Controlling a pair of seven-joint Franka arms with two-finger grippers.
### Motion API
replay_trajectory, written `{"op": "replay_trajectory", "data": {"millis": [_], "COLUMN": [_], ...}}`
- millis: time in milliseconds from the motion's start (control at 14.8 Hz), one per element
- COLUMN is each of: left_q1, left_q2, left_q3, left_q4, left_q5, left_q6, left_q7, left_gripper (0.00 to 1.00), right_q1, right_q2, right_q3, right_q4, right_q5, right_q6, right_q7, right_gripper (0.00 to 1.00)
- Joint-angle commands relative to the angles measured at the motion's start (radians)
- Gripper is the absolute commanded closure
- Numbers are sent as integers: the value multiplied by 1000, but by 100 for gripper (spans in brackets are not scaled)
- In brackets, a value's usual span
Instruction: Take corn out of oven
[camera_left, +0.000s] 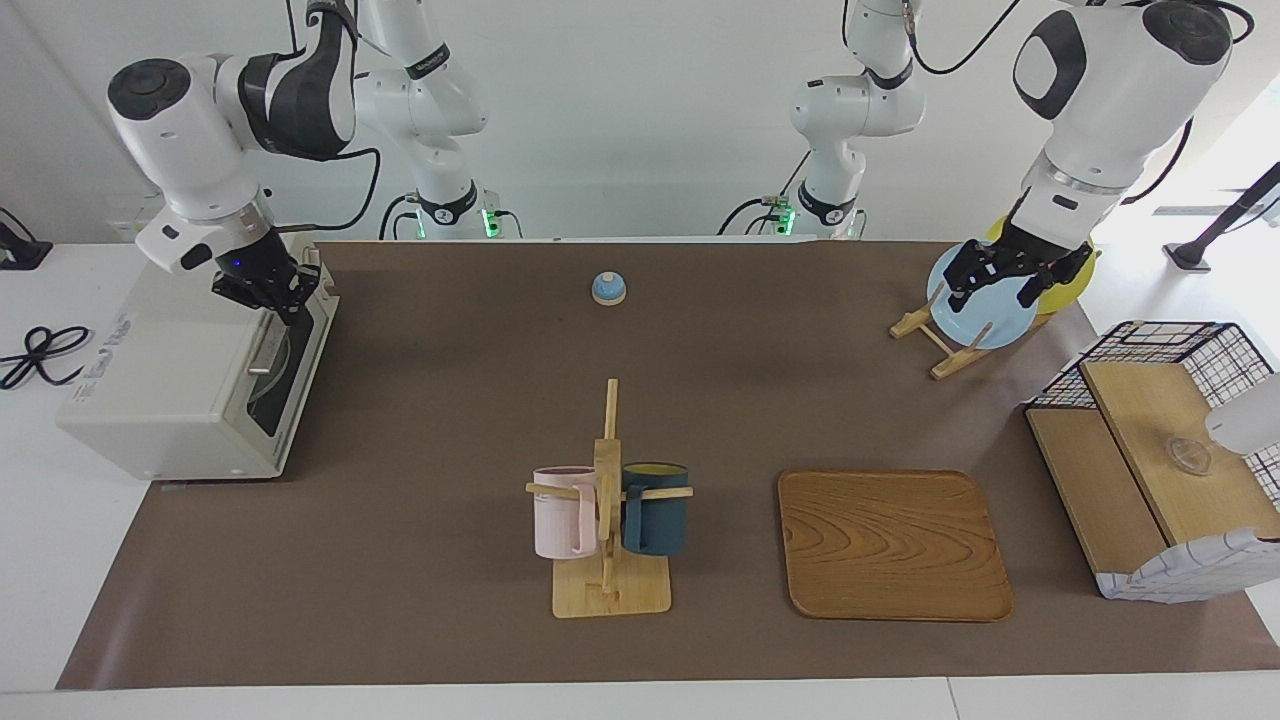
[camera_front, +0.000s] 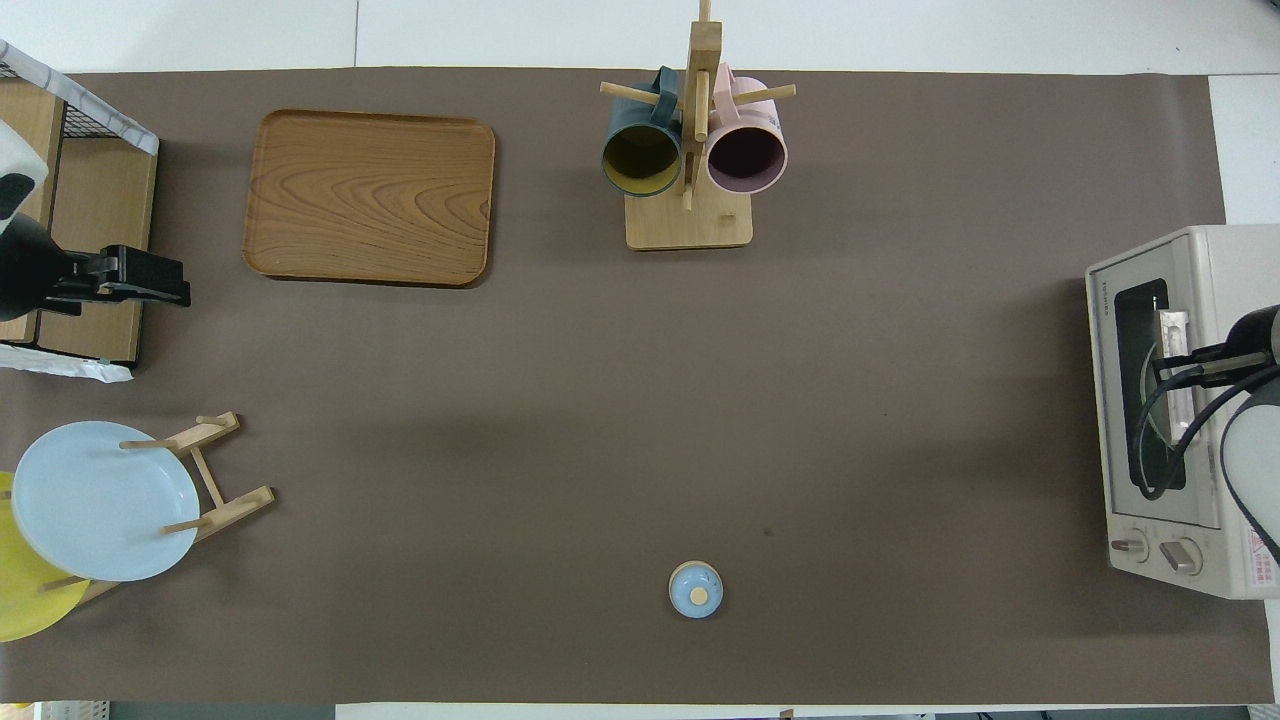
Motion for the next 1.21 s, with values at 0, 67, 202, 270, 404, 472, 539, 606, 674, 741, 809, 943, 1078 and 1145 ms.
{"op": "replay_trajectory", "data": {"millis": [0,67,202,270,404,472,539,606,674,741,809,943,1078,1145], "left_q1": [11,11,11,11,11,11,11,11,11,11,11,11,11,11], "left_q2": [-12,-12,-12,-12,-12,-12,-12,-12,-12,-12,-12,-12,-12,-12], "left_q3": [-4,-4,-4,-4,-4,-4,-4,-4,-4,-4,-4,-4,-4,-4], "left_q4": [-4,-4,-4,-4,-4,-4,-4,-4,-4,-4,-4,-4,-4,-4], "left_q5": [-6,-6,-6,-6,-6,-6,-6,-6,-6,-6,-6,-6,-6,-6], "left_q6": [-1,-1,-1,-1,-1,-1,-1,-1,-1,-1,-1,-1,-1,-1], "left_q7": [4,4,4,4,4,4,4,4,4,4,4,4,4,4], "left_gripper": [0,0,0,0,0,0,0,0,0,0,0,0,0,0], "right_q1": [-25,-28,-39,-42,-42,-42,-44,-50,-59,-60,-63,-68,-65,-57], "right_q2": [-4,2,18,24,24,24,25,30,30,30,30,38,44,47], "right_q3": [9,9,8,8,8,9,9,9,9,9,9,11,11,11], "right_q4": [-21,-21,-21,-19,-21,-21,-21,-21,-29,-42,-47,-47,-47,-47], "right_q5": [-16,-16,-26,-41,-49,-49,-49,-49,-49,-49,-49,-49,-40,-34], "right_q6": [32,38,78,87,87,87,87,87,87,89,89,89,105,109], "right_q7": [-22,-20,-23,-25,-25,-25,-25,-25,-25,-26,-28,-26,-20,-15], "right_gripper": [100,100,100,100,100,100,100,100,100,100,100,100,100,100]}}
